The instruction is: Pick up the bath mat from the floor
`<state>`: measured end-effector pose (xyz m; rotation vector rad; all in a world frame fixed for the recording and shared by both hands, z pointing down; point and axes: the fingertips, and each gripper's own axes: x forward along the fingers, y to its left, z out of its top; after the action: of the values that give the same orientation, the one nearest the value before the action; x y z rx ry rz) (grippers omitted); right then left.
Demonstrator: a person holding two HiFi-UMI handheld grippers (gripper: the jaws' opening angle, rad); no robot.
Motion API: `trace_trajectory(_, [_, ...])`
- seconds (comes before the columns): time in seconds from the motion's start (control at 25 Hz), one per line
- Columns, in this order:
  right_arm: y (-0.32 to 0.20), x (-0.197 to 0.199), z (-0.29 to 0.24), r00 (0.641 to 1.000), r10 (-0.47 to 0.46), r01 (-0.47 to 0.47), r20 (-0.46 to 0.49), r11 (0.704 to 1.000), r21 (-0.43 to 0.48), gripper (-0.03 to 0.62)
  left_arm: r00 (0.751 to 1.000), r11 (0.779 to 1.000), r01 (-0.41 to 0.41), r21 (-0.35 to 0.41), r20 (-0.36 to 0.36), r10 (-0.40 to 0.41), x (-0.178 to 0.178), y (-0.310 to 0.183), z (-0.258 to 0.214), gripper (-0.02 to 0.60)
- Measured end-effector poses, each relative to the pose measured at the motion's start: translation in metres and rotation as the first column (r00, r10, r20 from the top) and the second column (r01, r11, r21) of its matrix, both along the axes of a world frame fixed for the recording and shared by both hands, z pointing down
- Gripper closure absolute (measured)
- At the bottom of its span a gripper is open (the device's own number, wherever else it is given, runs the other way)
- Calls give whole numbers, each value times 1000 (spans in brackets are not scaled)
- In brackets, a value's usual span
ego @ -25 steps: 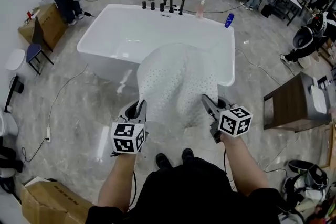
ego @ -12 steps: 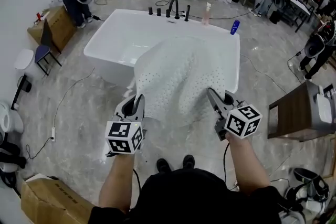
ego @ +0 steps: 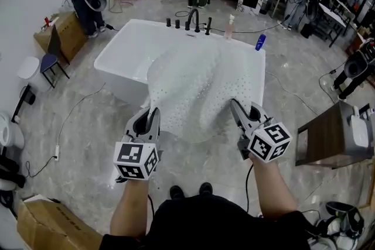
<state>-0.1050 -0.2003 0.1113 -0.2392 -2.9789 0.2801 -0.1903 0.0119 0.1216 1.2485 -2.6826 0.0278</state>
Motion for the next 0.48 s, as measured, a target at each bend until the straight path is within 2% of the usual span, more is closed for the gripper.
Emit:
trace_trajectory(0.24, [-14,19,7,999,39,-38,20,999,-23,549,1000,999,1,36,11,-1,-1,-15,-5,545])
trace_trajectory(0.48, [-16,27,23,999,49,-49,2,998,-40,549,1000,1000,-5,14,6,5,3,-24,6,545])
